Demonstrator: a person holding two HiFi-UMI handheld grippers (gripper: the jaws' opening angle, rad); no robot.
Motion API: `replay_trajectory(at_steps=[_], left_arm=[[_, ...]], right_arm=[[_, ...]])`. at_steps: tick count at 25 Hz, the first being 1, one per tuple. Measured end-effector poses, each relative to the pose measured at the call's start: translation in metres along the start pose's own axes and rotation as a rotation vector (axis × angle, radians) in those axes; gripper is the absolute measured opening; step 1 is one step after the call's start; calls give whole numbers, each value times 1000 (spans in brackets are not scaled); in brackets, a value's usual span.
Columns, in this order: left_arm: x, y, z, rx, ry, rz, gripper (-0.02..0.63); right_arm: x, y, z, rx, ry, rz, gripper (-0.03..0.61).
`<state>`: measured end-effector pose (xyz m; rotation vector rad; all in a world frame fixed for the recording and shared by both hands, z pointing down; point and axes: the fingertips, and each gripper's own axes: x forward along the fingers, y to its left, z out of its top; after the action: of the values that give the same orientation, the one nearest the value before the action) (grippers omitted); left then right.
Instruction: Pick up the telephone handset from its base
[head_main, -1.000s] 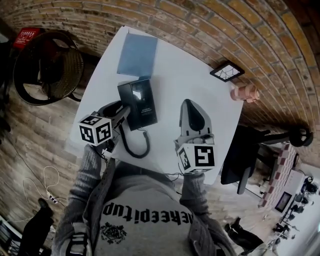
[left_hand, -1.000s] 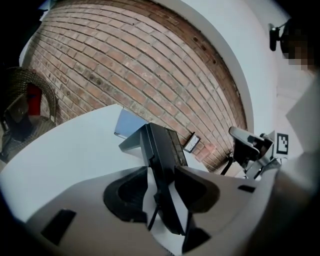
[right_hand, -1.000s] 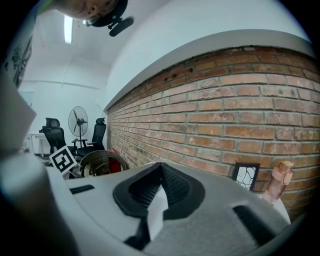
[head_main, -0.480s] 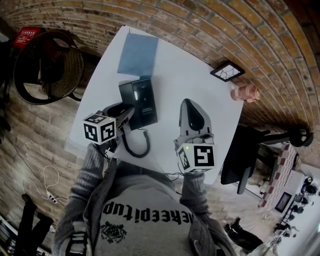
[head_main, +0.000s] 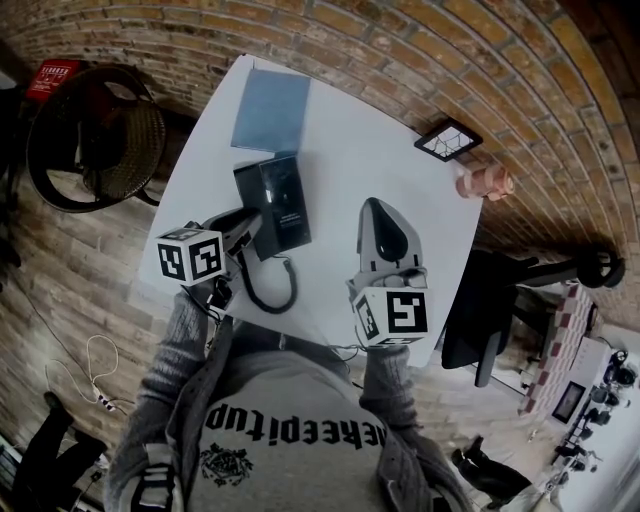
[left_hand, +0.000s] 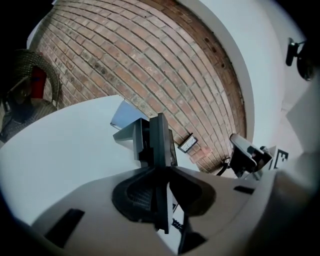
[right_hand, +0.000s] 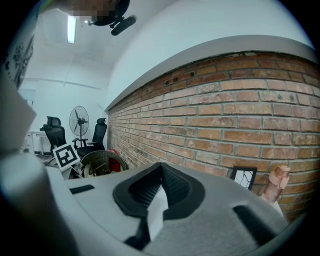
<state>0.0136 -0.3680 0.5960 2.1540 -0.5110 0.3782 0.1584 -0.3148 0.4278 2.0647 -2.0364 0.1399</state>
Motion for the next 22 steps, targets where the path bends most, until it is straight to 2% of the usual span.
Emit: replay_trajectory(at_steps=[3,8,22], left_arm=[[-4,-9,0,33,-8,-10,80],[-21,-20,10,16,-88,-21,67],[-90,-57,21,104,-288,106,67]], right_arm=[[-3,1,2,-1,-4,6,6],[-8,5,6,-6,-24,30,6],[-37,21,26,-25,-103,138,6]])
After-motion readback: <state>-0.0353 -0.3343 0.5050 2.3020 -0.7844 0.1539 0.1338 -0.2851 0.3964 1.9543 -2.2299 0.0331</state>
